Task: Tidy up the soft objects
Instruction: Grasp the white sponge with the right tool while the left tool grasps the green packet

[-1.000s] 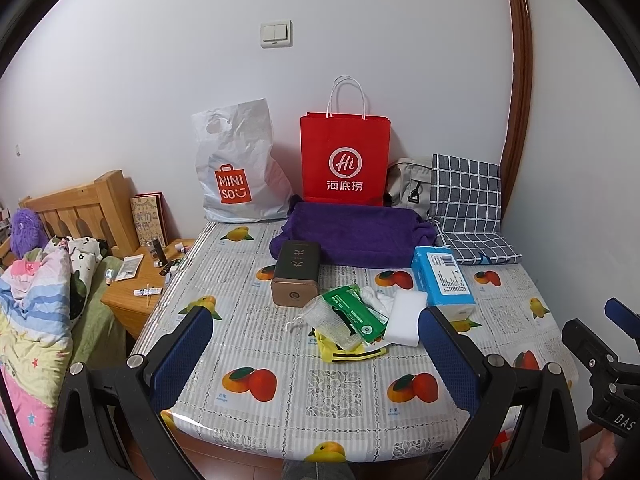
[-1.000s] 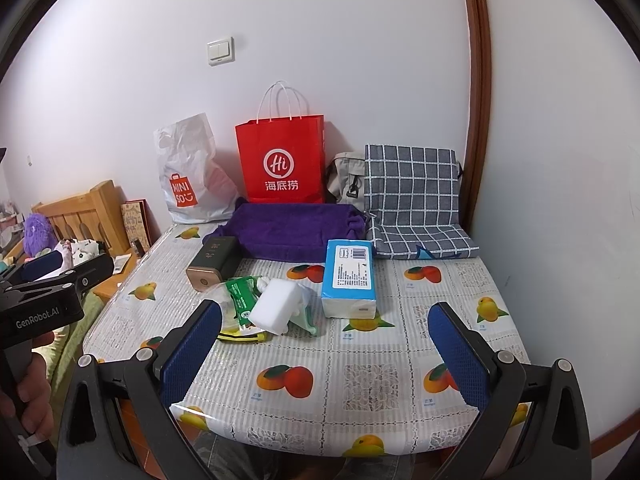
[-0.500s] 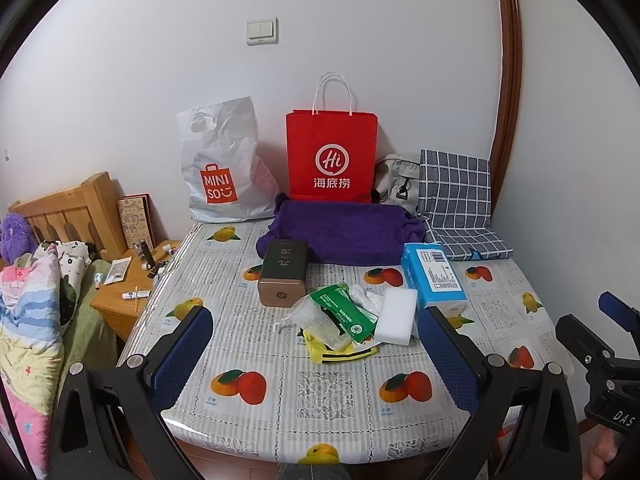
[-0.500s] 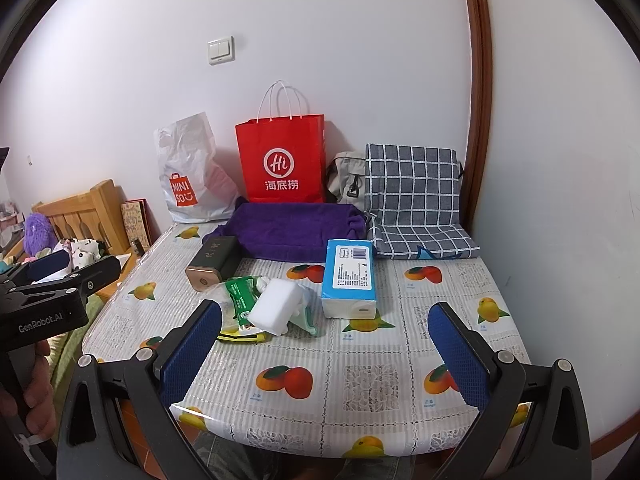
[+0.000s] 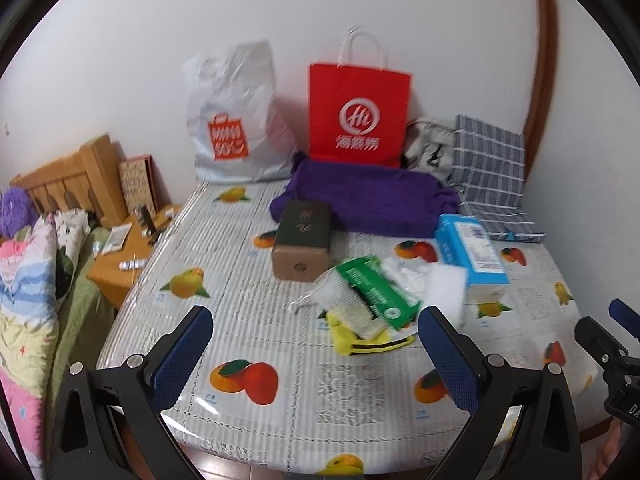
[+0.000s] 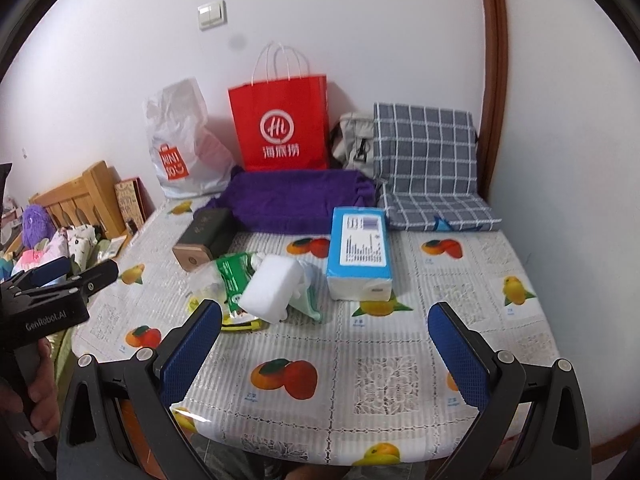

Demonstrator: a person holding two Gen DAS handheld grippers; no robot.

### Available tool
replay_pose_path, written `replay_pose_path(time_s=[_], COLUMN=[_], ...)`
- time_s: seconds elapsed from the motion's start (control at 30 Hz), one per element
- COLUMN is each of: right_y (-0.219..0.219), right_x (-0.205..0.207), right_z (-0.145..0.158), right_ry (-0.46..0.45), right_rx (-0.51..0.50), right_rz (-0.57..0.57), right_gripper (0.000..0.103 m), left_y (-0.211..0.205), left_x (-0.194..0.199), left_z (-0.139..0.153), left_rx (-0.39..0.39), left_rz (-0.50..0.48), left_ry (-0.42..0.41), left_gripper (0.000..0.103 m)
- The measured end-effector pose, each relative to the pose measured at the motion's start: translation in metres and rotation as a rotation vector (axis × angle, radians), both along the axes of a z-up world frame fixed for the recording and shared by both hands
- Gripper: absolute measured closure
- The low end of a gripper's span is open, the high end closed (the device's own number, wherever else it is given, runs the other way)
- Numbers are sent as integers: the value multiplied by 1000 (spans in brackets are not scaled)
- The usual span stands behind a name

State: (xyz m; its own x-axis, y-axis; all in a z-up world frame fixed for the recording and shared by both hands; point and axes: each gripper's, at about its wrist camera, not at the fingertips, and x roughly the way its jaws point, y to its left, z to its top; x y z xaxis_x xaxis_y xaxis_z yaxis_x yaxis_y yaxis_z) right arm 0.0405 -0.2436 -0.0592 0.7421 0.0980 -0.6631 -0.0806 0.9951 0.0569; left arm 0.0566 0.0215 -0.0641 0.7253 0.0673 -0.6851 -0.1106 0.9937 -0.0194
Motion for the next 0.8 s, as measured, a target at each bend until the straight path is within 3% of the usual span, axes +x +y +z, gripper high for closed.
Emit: replay_pose_path(time_s=[0.47,0.7,0.8], right_y=[52,77,89], right_x=[62,91,103], right_z=[-66,-90,-100], right_ry=[126,178,192], right_rx=[-19,-15,-58], right_rz=[56,4,-21], right_gripper=[1,1,1], left_y=[52,68,76], left_x=[43,59,63], left_z=[-60,-82,-89], left_rx=[-44,-55,-59], left_rz=[64,59,62], left_ry=[118,156,170], left_gripper=[0,0,0])
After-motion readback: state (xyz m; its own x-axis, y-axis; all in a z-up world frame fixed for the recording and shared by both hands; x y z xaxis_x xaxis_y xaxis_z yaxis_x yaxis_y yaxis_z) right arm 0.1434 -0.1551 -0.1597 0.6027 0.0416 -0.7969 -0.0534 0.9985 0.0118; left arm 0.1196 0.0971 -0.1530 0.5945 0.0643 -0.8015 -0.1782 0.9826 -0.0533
